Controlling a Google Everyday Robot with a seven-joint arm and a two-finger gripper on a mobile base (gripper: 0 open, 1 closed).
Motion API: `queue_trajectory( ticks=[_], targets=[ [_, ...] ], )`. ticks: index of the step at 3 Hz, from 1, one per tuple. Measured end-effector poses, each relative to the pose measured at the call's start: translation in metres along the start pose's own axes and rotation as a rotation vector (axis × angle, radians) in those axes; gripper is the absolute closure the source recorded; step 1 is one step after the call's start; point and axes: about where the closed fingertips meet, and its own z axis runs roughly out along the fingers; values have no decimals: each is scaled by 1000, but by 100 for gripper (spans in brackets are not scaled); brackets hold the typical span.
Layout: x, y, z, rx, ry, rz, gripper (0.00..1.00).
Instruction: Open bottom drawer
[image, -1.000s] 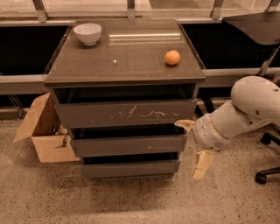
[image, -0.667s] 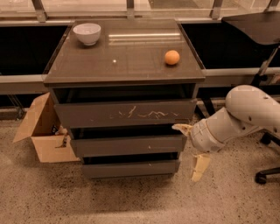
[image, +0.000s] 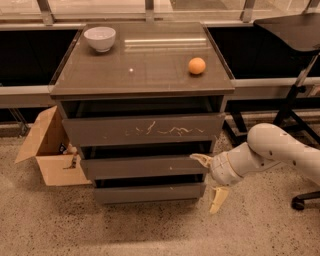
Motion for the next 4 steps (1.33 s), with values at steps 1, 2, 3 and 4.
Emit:
queue_trajectory(
  ticks=[1, 2, 3, 4],
  targets=[
    [0, 0, 0, 0, 0, 0, 0],
    [19, -1, 26, -18, -28, -7, 0],
    [40, -1, 57, -37, -65, 1, 0],
    [71, -7, 103, -57, -123, 26, 0]
  ],
)
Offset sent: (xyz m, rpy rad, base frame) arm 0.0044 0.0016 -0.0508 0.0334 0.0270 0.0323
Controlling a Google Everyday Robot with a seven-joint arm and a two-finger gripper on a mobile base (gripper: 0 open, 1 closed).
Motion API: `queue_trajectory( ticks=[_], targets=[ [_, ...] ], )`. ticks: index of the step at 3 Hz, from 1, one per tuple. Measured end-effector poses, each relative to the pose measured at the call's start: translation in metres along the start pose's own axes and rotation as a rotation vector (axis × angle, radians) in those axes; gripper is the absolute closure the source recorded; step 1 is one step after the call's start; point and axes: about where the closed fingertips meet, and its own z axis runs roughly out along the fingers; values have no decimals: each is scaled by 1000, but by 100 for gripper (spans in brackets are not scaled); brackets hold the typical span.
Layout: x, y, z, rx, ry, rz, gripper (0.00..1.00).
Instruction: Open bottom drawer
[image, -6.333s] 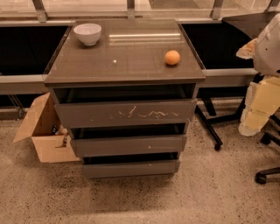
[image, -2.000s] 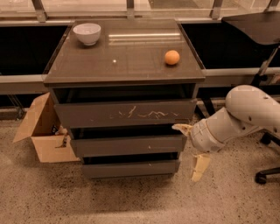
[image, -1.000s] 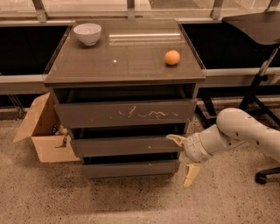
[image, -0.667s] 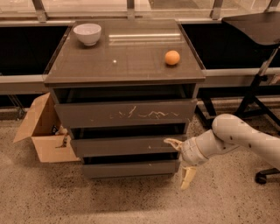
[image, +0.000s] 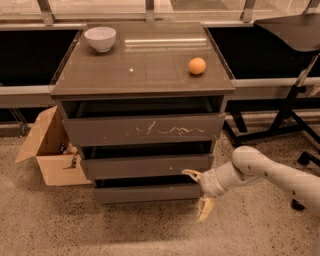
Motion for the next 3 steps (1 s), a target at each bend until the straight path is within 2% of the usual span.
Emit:
queue_trajectory(
  ticks=[1, 2, 3],
  targets=[
    [24, -2, 30, -22, -43, 34, 0],
    [29, -3, 35, -28, -42, 39, 0],
    [56, -7, 59, -53, -38, 61, 0]
  ],
)
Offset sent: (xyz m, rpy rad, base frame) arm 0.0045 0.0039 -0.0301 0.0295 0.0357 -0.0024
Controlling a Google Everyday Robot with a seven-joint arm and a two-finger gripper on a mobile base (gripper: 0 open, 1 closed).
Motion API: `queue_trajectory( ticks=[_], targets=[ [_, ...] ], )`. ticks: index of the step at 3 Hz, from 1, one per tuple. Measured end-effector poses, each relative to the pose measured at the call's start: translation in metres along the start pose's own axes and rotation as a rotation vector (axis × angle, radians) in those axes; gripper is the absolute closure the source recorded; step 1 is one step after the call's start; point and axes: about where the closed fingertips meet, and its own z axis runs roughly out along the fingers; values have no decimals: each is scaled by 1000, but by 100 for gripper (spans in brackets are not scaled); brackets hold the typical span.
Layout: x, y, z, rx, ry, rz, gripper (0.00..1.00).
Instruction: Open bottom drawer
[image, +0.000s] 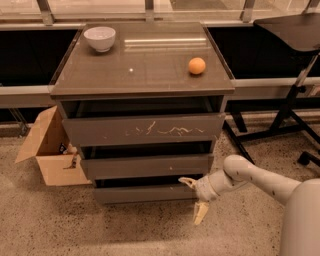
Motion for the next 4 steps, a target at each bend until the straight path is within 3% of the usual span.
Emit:
queue_trajectory(
  ticks=[1, 2, 3, 4],
  targets=[
    [67, -10, 47, 16, 21, 104, 0],
    [71, -12, 50, 14, 28, 102, 0],
    [92, -24, 65, -2, 65, 90, 0],
    [128, -46, 86, -10, 124, 98, 0]
  ],
)
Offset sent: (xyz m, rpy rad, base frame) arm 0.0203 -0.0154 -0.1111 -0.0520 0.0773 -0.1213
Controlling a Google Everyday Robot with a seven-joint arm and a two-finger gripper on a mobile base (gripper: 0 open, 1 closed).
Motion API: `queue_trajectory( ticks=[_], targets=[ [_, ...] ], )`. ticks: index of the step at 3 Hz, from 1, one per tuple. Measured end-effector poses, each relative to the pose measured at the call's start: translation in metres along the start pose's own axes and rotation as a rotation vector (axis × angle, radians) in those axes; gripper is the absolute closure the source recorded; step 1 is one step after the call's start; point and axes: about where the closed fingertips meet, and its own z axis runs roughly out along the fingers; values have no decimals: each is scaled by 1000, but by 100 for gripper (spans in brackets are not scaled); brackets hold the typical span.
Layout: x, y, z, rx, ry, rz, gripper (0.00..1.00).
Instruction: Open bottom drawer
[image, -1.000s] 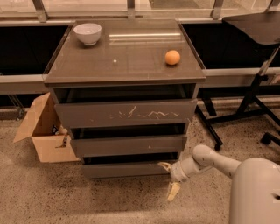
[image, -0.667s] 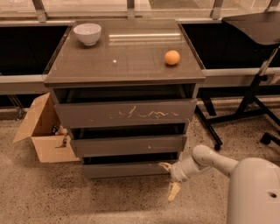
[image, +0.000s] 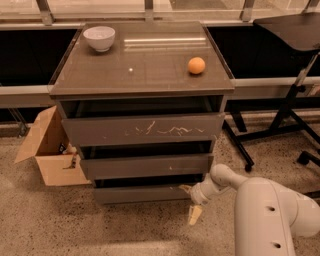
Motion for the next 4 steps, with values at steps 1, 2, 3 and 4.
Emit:
queue_trajectory(
  ticks=[1, 2, 3, 4],
  targets=[
    [12, -16, 11, 29, 48, -8, 0],
    [13, -30, 11, 88, 56, -36, 0],
    [12, -43, 15, 130, 58, -59, 0],
    [13, -57, 23, 153, 64, -75, 0]
  ],
)
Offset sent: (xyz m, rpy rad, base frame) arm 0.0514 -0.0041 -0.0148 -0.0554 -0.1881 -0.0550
